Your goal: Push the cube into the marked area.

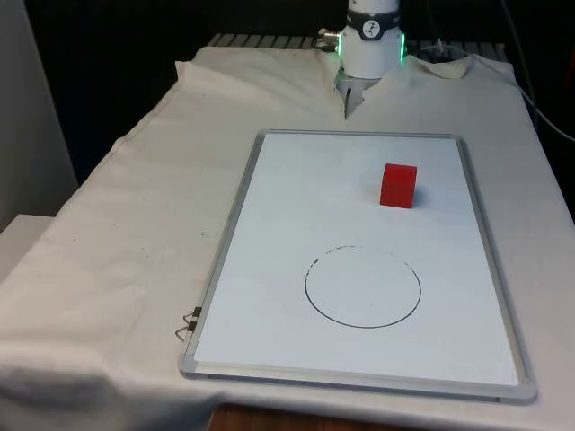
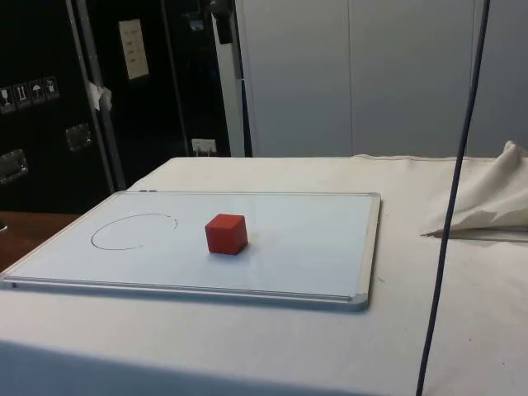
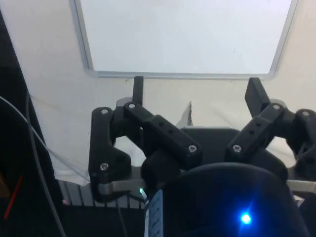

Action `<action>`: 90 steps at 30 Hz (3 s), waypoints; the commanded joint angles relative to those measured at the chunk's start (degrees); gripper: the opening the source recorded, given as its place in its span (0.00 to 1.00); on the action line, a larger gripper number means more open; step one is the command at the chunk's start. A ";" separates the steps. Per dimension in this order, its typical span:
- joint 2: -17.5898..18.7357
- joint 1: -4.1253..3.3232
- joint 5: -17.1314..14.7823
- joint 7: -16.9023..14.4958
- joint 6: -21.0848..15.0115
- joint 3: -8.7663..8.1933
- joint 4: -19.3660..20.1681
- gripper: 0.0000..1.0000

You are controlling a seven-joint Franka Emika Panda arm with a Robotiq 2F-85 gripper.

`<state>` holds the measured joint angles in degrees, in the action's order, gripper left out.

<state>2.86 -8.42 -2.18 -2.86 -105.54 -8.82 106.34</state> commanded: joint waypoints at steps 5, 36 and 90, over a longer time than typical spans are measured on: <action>0.00 0.00 0.00 0.00 0.00 0.00 0.00 0.86; -4.07 -0.06 -0.06 -0.06 -6.53 0.40 7.05 0.00; 0.69 -0.23 -2.23 10.89 -36.10 8.71 29.74 0.00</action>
<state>3.55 -8.54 -4.01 7.91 -140.78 -0.23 135.73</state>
